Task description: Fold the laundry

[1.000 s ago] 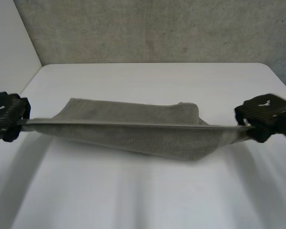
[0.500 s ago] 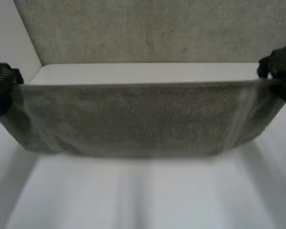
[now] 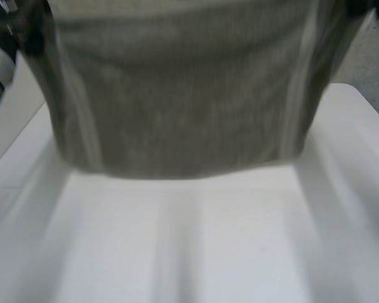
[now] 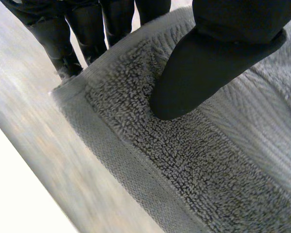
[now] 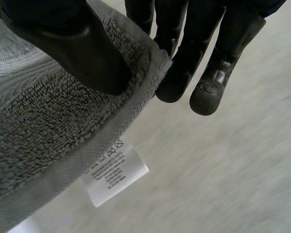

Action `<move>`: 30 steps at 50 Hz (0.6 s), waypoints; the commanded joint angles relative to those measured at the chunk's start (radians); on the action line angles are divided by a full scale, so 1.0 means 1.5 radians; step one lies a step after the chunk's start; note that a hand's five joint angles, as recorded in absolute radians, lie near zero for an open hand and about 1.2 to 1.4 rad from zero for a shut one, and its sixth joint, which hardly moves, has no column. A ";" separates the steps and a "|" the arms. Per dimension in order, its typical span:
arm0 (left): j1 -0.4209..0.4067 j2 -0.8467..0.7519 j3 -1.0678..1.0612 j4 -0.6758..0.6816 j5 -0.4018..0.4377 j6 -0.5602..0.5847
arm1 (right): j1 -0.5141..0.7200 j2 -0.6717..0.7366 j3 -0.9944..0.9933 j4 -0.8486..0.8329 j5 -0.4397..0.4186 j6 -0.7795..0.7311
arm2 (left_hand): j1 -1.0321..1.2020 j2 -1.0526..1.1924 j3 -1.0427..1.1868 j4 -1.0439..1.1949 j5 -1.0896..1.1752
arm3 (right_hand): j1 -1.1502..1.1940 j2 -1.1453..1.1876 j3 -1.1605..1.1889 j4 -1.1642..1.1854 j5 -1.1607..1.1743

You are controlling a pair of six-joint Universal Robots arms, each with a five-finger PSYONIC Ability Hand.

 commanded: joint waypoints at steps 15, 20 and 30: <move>0.034 0.005 -0.320 0.143 0.012 -0.132 | -0.005 0.014 0.284 0.224 -0.056 -0.110 | 0.126 0.119 0.120 0.119 0.124 | 0.042 0.035 0.033 0.036 0.031; 0.070 0.010 -0.450 0.128 0.067 -0.047 | -0.008 -0.001 0.363 0.254 -0.052 -0.203 | 0.126 0.119 0.120 0.119 0.124 | 0.042 0.035 0.033 0.036 0.031; 0.156 0.156 -0.556 -0.054 0.130 0.110 | -0.053 -0.117 0.398 0.346 -0.057 -0.227 | 0.126 0.119 0.120 0.119 0.124 | 0.042 0.035 0.033 0.036 0.031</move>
